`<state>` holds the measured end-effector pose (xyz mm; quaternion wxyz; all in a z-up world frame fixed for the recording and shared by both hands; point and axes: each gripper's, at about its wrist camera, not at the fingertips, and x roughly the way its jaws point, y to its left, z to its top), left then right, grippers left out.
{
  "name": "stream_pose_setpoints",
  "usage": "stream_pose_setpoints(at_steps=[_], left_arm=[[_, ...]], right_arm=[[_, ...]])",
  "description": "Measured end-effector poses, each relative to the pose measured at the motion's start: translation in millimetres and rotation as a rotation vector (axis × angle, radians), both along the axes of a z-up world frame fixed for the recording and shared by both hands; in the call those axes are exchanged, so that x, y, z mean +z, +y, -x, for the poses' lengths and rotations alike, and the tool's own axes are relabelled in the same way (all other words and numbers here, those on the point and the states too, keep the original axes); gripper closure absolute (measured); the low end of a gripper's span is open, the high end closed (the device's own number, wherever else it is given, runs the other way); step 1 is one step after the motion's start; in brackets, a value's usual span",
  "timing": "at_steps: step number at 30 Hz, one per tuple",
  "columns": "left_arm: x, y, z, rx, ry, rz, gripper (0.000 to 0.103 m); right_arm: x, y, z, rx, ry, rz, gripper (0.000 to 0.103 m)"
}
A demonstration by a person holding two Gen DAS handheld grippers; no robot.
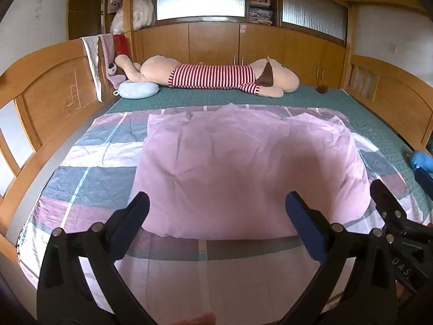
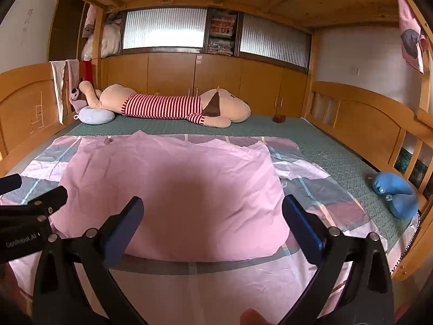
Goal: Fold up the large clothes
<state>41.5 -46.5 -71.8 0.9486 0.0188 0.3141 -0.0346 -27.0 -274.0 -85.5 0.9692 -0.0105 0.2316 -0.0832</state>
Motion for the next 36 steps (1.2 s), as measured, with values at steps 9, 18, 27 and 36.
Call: stream_pose_setpoints(at_steps=[9,18,27,36], left_arm=[[1.6,2.5,5.3,0.001,-0.008,-0.013,0.002],[1.1,5.3,4.4,0.003,-0.002,-0.015,0.002],[-1.0,5.8,5.3,-0.003,-0.006,-0.025,0.002],[-1.4,5.9,5.2,-0.005,-0.006,-0.025,0.002]], right_arm=[[-2.8,-0.6,-1.8,0.003,0.011,-0.007,0.001],[-4.0,3.4,-2.4,0.015,0.023,-0.007,0.001],[-6.3,2.6,-3.1,0.021,0.035,-0.006,0.001],[-6.3,3.3,-3.2,0.021,0.035,-0.006,0.001]])
